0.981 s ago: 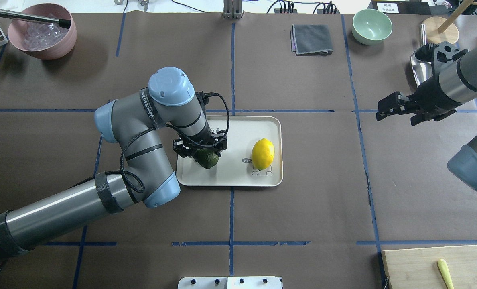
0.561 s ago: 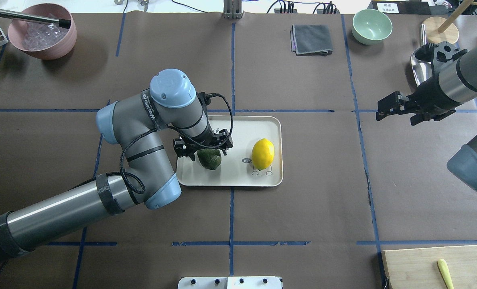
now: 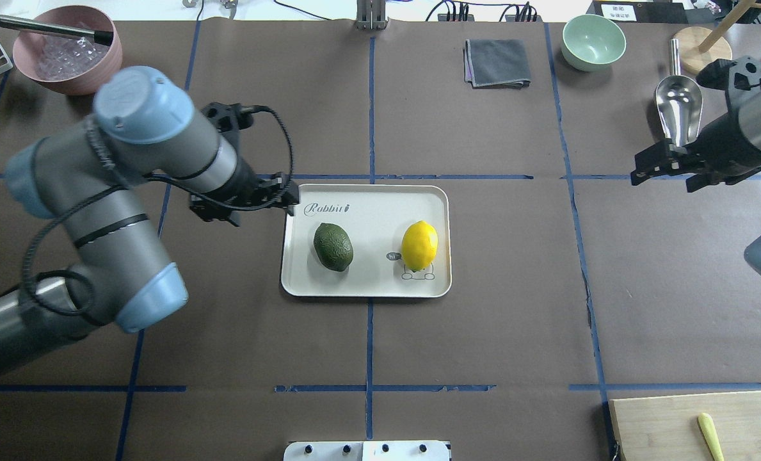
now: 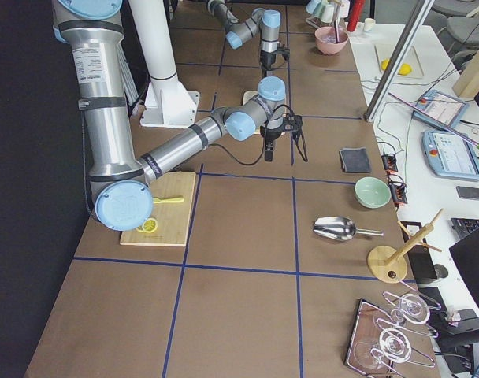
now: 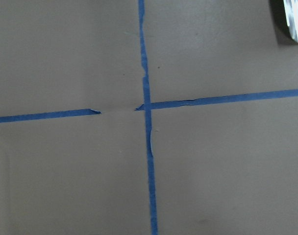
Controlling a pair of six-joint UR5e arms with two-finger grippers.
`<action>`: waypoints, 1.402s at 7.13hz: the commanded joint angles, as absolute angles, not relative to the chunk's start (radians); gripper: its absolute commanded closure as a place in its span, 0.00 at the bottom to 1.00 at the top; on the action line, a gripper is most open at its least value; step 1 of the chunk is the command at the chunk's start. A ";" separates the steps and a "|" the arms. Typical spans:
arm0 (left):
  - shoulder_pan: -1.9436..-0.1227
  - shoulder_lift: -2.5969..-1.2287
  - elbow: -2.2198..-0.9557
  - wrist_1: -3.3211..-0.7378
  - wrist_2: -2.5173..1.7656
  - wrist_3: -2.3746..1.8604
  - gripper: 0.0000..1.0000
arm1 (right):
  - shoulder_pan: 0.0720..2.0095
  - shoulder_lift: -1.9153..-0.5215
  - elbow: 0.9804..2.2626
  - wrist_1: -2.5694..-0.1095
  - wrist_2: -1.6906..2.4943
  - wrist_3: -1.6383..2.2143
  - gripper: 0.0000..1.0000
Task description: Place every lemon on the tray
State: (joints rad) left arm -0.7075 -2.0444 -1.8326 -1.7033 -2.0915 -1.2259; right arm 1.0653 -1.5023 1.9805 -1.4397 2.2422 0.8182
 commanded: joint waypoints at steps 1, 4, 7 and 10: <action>-0.837 -1.773 -2.017 -1.628 -2.111 -0.875 0.00 | 1.232 -1.598 1.970 -1.541 2.276 0.447 0.00; -1.237 -1.548 -1.921 -1.608 -2.206 -0.148 0.00 | 1.443 -1.603 1.884 -1.764 2.304 -0.034 0.00; -1.543 -1.558 -1.693 -1.533 -2.258 0.243 0.00 | 1.505 -1.608 1.738 -1.753 2.318 -0.196 0.00; -1.545 -1.526 -1.712 -1.393 -2.335 0.223 0.00 | 1.506 -1.611 1.713 -1.752 2.319 -0.193 0.00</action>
